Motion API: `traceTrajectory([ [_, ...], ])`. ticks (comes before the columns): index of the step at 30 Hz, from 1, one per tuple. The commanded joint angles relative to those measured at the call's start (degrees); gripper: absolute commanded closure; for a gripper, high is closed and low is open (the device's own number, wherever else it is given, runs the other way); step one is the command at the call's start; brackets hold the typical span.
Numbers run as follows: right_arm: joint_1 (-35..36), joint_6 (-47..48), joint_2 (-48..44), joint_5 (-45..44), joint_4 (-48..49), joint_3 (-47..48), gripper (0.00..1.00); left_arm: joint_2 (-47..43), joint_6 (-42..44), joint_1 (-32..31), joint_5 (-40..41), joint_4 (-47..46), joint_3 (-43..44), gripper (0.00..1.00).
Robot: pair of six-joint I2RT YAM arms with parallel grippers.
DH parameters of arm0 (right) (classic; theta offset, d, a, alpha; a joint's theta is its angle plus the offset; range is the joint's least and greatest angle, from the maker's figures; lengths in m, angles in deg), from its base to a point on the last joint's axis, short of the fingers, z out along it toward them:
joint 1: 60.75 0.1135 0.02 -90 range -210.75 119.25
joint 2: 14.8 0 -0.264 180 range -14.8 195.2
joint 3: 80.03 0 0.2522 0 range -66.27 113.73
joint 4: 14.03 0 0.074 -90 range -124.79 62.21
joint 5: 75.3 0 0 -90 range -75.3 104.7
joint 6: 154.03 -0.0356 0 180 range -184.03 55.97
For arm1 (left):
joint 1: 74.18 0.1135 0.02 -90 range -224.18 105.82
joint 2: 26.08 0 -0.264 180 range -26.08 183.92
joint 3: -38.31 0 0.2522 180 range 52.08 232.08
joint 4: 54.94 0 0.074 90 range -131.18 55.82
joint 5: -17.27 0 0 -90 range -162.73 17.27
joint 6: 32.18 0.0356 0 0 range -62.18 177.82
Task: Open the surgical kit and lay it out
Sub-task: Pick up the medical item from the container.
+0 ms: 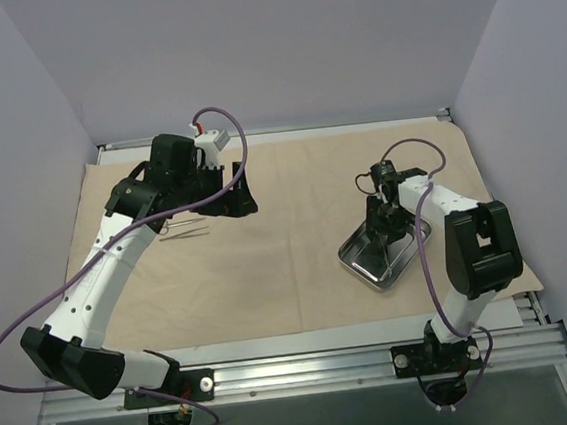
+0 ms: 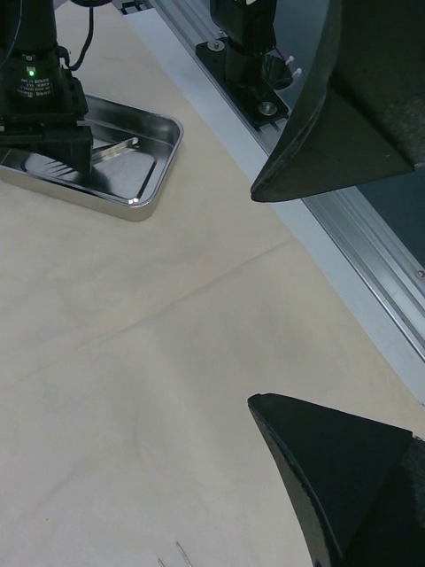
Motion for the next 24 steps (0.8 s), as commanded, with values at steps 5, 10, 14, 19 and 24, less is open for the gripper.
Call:
traceTrajectory([
  [5, 0.92, 0.12, 2.87, -2.13, -0.14, -3.13, 0.63, -1.94, -1.17, 0.28, -6.55, -2.79, -0.94, 0.09],
  [10, 0.92, 0.56, 1.48, -4.42, -0.06, -4.10, 0.64, -2.99, -2.49, 0.20, -7.52, -3.40, -2.08, 0.10],
  [14, 1.19, 1.09, 1.29, -4.06, 0.12, -2.61, 0.63, -3.17, -3.37, 0.20, -7.70, -4.20, -2.35, 0.09],
  [19, 1.19, 1.09, 3.22, -1.09, 0.12, -2.87, 0.68, -2.47, -3.99, 0.20, -8.40, -4.46, -1.73, 0.10],
  [24, 1.10, 0.03, 1.91, 0.59, 0.47, -2.88, 0.98, -1.50, -3.90, -0.07, -10.85, -5.07, -1.64, 0.19],
])
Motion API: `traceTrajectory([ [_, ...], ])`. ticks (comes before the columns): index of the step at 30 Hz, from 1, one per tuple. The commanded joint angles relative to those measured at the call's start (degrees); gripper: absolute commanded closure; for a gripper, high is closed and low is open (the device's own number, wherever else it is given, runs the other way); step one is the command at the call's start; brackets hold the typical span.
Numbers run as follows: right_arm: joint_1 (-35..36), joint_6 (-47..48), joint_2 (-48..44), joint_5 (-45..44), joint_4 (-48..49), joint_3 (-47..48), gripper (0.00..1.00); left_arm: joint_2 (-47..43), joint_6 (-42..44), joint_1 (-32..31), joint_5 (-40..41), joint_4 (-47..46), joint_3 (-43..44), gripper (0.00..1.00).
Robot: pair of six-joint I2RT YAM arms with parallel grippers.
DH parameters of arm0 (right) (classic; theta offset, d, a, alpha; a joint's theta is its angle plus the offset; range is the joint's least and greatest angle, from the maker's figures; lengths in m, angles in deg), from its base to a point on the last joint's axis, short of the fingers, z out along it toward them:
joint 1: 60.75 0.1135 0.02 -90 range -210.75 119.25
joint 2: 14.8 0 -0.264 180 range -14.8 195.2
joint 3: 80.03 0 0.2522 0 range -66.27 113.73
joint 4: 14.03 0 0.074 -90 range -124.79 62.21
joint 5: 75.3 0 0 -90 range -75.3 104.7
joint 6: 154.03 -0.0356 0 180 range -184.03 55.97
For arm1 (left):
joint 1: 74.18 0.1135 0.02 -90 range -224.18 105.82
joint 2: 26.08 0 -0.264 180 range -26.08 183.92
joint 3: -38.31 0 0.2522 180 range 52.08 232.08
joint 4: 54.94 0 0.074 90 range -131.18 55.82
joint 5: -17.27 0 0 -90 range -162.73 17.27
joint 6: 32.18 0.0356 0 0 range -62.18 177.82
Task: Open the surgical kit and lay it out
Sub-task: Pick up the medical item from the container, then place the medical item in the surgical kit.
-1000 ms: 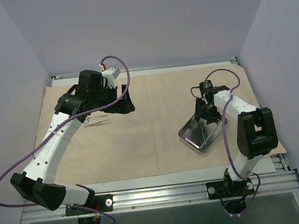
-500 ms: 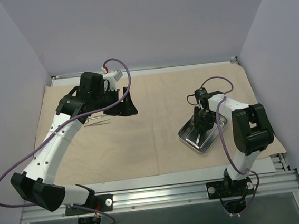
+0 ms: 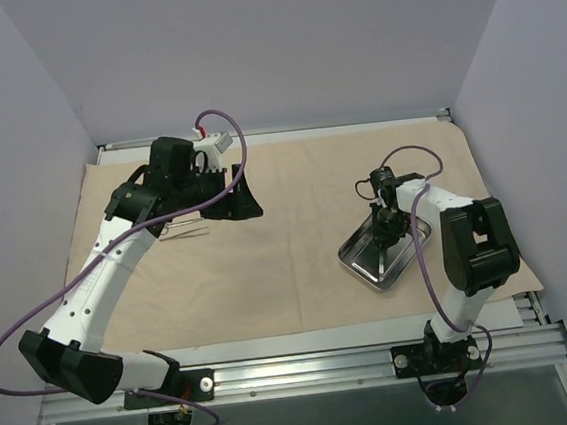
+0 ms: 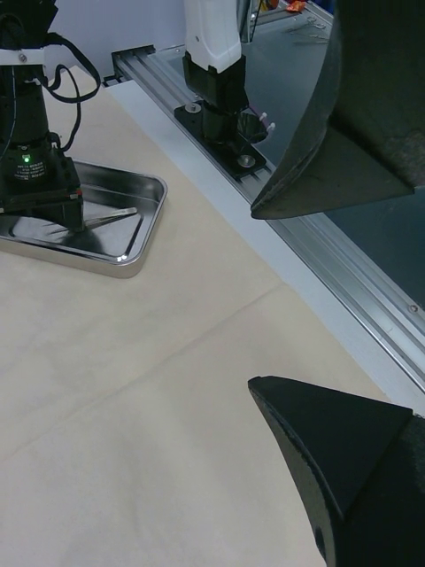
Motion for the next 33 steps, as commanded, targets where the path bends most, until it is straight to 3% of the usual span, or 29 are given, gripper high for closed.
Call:
traceTrajectory([
  [1, 0.36, -0.45, -0.76, 1.12, -1.60, 0.38, 1.00, 0.16, -0.75, -0.24, -3.43, -3.17, 0.76, 0.20],
  [9, -0.70, -0.88, -9.27, 6.12, -5.99, 11.63, 1.00, 4.29, -3.91, -4.45, -2.91, -8.10, 2.25, 0.20],
  [13, -0.61, -2.73, -12.18, 11.04, -6.18, 18.56, 1.00, 10.34, -4.27, -9.20, 3.04, -8.01, 9.08, 0.20],
  [19, 0.79, -11.34, -14.56, 19.66, 2.51, 22.79, 1.00, 17.29, -5.49, -17.02, 15.71, -5.99, 19.99, 0.19],
  [24, 3.60, -16.17, -15.78, 21.24, 5.07, 23.25, 1.00, 21.86, -6.12, -19.22, 21.60, -3.88, 25.63, 0.20],
  [29, 5.36, -19.07, -16.93, 23.09, 7.70, 21.66, 1.00, 26.08, -2.95, -20.63, 22.41, -2.13, 30.20, 0.31],
  [33, 5.89, -20.48, -17.55, 24.58, 8.41, 22.18, 1.00, 28.72, -2.16, -20.98, 23.20, -0.10, 31.61, 0.31],
])
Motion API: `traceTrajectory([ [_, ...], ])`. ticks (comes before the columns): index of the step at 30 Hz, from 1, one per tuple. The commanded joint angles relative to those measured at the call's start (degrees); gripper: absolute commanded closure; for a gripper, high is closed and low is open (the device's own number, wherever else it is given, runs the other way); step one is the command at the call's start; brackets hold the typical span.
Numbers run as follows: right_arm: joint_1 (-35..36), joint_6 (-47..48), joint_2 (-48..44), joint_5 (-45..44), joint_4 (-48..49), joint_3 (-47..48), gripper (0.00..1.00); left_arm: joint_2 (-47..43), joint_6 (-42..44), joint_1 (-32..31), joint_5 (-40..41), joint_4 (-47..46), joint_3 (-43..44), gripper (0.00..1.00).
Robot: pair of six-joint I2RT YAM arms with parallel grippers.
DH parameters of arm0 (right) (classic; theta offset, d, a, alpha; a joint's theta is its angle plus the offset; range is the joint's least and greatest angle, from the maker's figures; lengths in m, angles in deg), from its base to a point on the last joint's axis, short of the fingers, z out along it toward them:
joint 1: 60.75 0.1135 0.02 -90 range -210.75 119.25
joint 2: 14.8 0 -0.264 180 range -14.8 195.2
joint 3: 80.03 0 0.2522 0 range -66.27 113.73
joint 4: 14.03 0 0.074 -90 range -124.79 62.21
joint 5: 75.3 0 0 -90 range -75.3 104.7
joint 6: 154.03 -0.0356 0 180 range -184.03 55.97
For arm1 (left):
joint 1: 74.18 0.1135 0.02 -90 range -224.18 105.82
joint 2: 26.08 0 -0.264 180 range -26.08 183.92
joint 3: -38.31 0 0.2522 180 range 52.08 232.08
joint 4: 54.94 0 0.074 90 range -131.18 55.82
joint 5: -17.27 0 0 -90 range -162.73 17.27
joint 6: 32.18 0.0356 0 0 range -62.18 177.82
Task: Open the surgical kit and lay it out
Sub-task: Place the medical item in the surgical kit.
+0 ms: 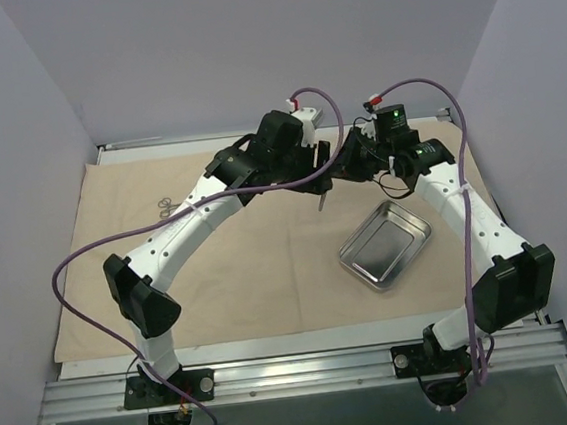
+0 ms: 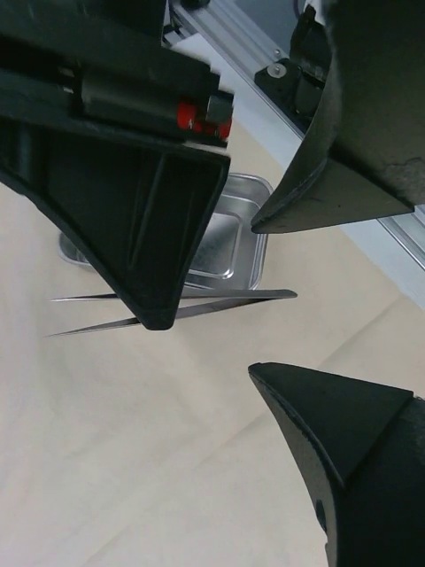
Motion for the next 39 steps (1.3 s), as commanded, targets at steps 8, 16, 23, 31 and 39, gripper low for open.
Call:
traceTrajectory([
  [8, 0.91, -3.53, -3.19, 2.99, 2.42, 0.66, 1.00, 2.02, 2.41, -0.57, 3.71, 3.03, 1.35, 0.34],
  [16, 1.97, -3.62, -3.01, 3.35, 2.51, 0.04, 1.00, 3.34, 2.94, -0.22, 2.57, 2.15, 2.50, 0.39],
  [23, 2.67, -3.35, -2.22, 3.87, 2.60, 0.84, 1.00, 3.69, 2.59, 2.15, -2.79, 1.27, 2.32, 0.55],
  [31, 3.64, -2.83, -0.99, 4.84, 2.60, 1.44, 0.96, 4.48, 6.27, 5.14, -7.71, 3.28, 2.93, 0.98],
  [39, 0.48, 2.09, 0.50, -1.48, -5.21, 6.28, 0.31, -5.69, 18.48, 8.21, -1.06, 1.71, -13.19, 0.98],
])
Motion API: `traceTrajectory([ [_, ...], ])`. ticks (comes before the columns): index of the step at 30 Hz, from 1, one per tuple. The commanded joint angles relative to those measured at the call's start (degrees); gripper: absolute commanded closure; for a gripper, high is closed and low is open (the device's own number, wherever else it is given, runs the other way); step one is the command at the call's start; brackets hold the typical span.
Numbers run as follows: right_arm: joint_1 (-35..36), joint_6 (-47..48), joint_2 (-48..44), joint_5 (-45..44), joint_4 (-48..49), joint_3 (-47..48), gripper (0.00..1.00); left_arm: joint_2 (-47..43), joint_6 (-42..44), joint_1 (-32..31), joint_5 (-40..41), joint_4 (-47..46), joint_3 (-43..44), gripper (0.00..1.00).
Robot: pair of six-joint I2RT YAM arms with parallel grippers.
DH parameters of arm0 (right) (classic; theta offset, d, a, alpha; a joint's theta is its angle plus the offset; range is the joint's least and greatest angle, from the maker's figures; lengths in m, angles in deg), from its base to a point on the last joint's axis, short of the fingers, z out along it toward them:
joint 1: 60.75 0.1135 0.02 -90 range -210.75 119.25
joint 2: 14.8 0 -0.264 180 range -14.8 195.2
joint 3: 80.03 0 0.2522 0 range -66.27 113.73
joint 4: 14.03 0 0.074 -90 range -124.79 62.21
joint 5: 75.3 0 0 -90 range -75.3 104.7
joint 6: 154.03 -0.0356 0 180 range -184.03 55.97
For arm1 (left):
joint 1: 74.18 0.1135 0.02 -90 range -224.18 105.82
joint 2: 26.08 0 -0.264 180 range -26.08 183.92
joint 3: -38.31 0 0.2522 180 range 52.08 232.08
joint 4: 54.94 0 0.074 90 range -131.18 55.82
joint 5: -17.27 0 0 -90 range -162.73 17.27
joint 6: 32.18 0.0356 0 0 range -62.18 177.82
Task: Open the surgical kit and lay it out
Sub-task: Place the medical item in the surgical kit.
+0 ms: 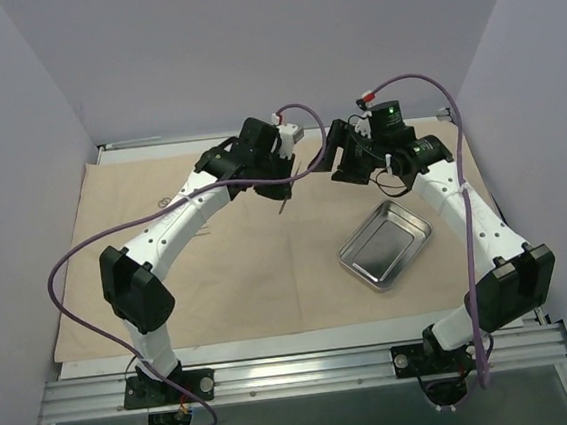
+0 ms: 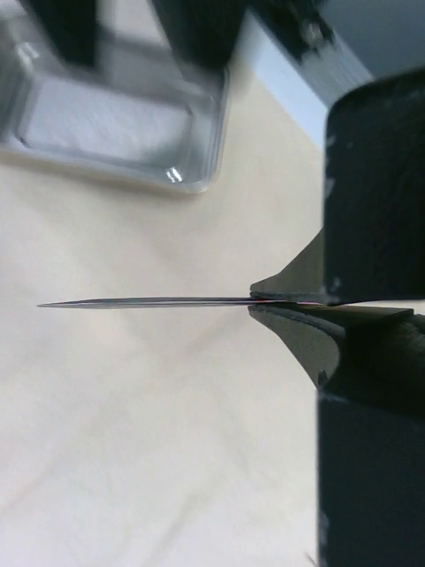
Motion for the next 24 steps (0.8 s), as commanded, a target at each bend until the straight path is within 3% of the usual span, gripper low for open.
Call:
traceTrajectory([
  [1, -2.63, 3.60, 0.11, -2.80, -4.78, 3.59, 0.30, -7.94, 12.01, 1.90, 4.73, -1.06, -8.31, 0.98],
  [3, -4.21, 5.80, -0.15, -3.67, -6.02, 3.51, 0.28, -11.62, 16.52, 3.74, 5.44, -1.16, -15.31, 0.98],
  [6, -4.65, 8.26, -1.47, -4.64, -6.64, 1.15, 0.27, -17.06, 28.62, 8.75, -0.16, -2.30, -22.81, 0.98],
  [10, -4.74, 8.53, -4.10, -4.12, -4.98, -5.43, 0.26, -25.69, 50.04, 12.71, -1.50, -3.35, -34.05, 0.98],
  [12, -4.65, 7.83, -6.12, -2.90, -3.92, -8.34, 0.26, -29.64, 56.06, 18.32, -3.16, -3.36, -37.49, 0.98],
  [13, -4.57, 7.65, -6.83, -2.80, -2.78, -10.88, 0.26, -30.53, 63.92, 20.95, -5.61, -1.70, -40.64, 0.98],
  [16, -4.57, 8.17, -8.50, -2.53, -3.38, -13.01, 0.26, -30.10, 75.36, 28.17, -7.99, 3.40, -41.91, 0.98],
  [19, -4.57, 9.58, -9.64, -3.85, -4.87, -14.59, 0.26, -28.44, 81.46, 30.55, -7.48, 2.98, -43.57, 0.98],
  [24, -3.77, 10.55, -9.30, -4.20, -5.23, -16.44, 0.25, -22.55, 84.21, 32.14, -6.95, 0.95, -45.42, 0.98],
])
